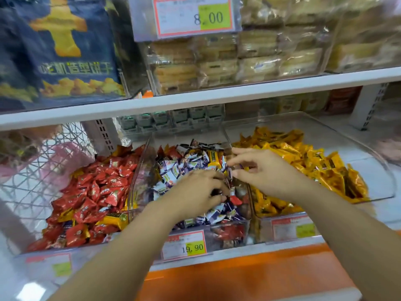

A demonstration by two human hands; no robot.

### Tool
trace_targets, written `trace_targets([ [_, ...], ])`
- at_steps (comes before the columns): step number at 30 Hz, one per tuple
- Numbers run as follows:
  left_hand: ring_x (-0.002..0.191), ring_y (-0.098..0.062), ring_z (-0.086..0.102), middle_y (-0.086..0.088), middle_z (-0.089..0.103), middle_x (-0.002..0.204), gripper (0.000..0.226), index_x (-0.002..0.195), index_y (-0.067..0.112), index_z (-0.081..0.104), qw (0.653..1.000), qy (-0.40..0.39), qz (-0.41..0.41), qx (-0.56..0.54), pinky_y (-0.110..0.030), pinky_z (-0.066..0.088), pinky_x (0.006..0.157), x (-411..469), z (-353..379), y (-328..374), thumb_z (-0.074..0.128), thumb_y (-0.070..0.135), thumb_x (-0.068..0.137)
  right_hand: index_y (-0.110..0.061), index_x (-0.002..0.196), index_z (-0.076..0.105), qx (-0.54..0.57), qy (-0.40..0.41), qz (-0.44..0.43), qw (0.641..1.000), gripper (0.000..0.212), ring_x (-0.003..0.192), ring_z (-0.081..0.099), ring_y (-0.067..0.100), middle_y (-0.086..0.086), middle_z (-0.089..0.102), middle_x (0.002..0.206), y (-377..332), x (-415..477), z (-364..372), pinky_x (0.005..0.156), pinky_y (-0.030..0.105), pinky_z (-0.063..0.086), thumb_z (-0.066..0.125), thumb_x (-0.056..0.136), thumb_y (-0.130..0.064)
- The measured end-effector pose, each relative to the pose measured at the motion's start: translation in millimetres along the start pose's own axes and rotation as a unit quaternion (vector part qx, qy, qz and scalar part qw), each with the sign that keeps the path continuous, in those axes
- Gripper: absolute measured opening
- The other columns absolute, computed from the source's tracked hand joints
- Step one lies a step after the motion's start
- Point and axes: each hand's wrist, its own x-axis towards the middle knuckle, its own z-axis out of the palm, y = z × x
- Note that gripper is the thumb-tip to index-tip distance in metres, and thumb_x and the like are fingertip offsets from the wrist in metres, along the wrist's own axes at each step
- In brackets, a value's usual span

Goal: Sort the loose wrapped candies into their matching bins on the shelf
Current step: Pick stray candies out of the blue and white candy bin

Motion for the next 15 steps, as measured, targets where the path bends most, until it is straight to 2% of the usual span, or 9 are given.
trace_targets([
  [3, 0.120, -0.011, 0.045, 0.013, 0.057, 0.125, 0.022, 0.112, 0.033, 0.066, 0.999, 0.014, 0.017, 0.041, -0.038, 0.031, 0.106, -14.9, -5.6, -13.0, 0.051, 0.036, 0.095, -0.029, 0.117, 0.065, -0.006, -0.015, -0.003, 1.000, 0.027, 0.134, 0.036, 0.007, -0.007, 0.038, 0.147, 2.9, 1.9, -2.6, 0.108, 0.038, 0.036, 0.061, 0.090, -0.027],
  [7, 0.123, -0.008, 0.045, 0.014, 0.056, 0.129, 0.026, 0.118, 0.034, 0.064, 0.996, 0.014, 0.008, 0.090, -0.028, 0.025, 0.108, -36.4, -13.5, -23.9, 0.051, 0.036, 0.096, -0.028, 0.118, 0.064, 0.000, -0.024, -0.007, 1.000, 0.028, 0.132, 0.038, 0.008, -0.005, 0.038, 0.148, 3.9, 1.1, -3.3, 0.106, 0.038, 0.039, 0.061, 0.089, -0.027],
  [11, 0.134, -0.008, 0.032, 0.016, 0.040, 0.142, 0.034, 0.130, 0.045, 0.050, 0.986, -0.062, -0.052, 0.148, -0.046, 0.020, 0.114, -51.8, -23.3, -27.8, 0.046, 0.046, 0.096, -0.031, 0.119, 0.063, 0.001, -0.036, -0.002, 0.999, 0.029, 0.124, 0.046, 0.009, -0.007, 0.035, 0.149, 3.7, -1.5, -4.4, 0.105, 0.034, 0.040, 0.060, 0.090, -0.028],
  [13, 0.138, -0.009, 0.026, 0.016, 0.034, 0.146, 0.036, 0.131, 0.046, 0.048, 0.978, -0.097, -0.082, 0.166, -0.050, 0.013, 0.116, -55.9, -33.8, -23.1, 0.047, 0.047, 0.095, -0.031, 0.120, 0.062, -0.004, -0.043, 0.001, 0.999, 0.031, 0.121, 0.049, 0.009, -0.008, 0.034, 0.150, 2.3, -2.1, -5.2, 0.103, 0.030, 0.040, 0.061, 0.090, -0.029],
  [15, 0.136, -0.009, 0.028, 0.015, 0.036, 0.145, 0.034, 0.127, 0.044, 0.054, 0.980, -0.093, -0.088, 0.151, -0.049, 0.017, 0.115, -56.5, -43.8, -15.2, 0.051, 0.047, 0.093, -0.032, 0.121, 0.061, -0.007, -0.047, 0.005, 0.999, 0.031, 0.119, 0.051, 0.010, -0.008, 0.033, 0.150, 1.2, -1.7, -6.0, 0.103, 0.030, 0.040, 0.060, 0.090, -0.030],
])
